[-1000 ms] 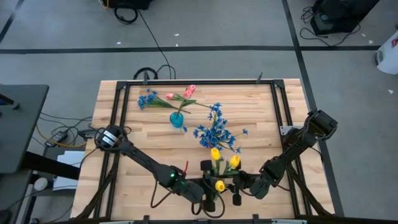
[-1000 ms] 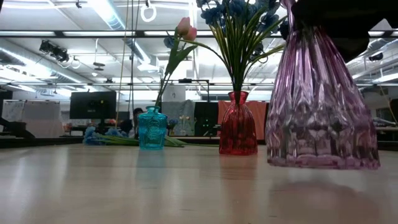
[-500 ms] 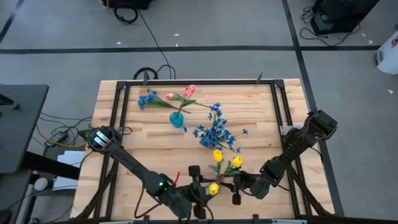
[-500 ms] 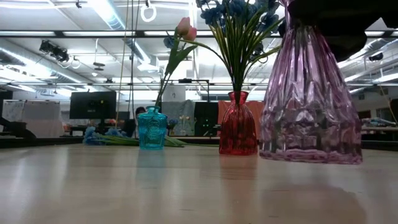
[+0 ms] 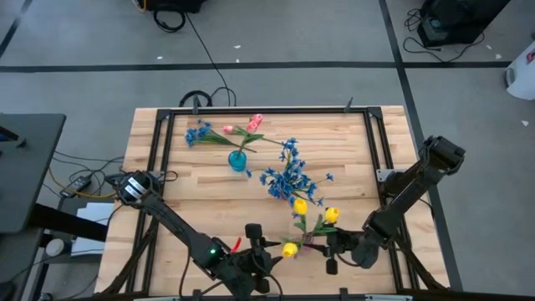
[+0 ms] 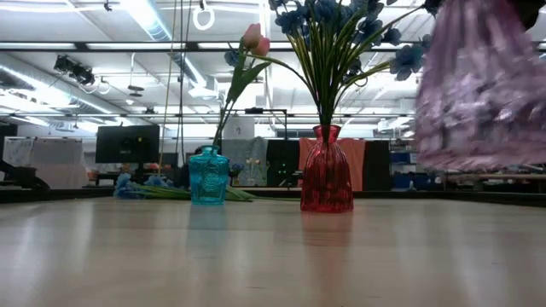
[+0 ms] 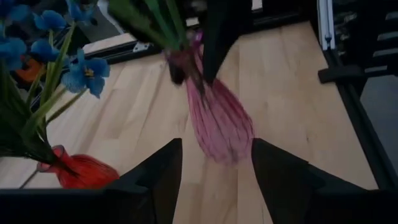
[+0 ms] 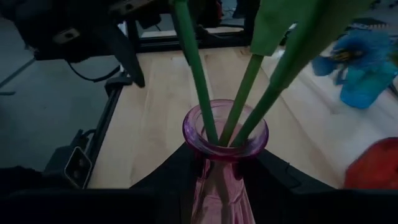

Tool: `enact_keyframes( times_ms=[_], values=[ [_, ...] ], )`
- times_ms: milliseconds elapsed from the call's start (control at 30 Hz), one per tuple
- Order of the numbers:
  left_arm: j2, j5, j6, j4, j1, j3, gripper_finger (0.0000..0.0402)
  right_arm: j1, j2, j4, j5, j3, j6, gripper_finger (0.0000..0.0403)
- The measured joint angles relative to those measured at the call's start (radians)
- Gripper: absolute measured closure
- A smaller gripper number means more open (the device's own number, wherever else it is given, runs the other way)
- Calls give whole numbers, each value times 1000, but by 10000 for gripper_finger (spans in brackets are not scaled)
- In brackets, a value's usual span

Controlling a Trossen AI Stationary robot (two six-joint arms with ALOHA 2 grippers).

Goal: Sort flowers into vase by color
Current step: Put the yellow flower into the pink vase

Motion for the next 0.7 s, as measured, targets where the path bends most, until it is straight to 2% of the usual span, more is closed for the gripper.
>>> enact_keyframes(
  times_ms=[167,267,433,700],
  values=[
    [-1,10,-6,71,0,-69,214,71,-89,-116,81,0,29,281],
    [-1,65,-4,232,8,-151,218,97,-162,-234,105,0,115,281],
    [-1,199,69,516,63,-274,220,94,-253,-531,100,0,349,281],
    [-102,299,257,589,171,-427,221,42,-344,-928,182,0,627,281]
  ],
)
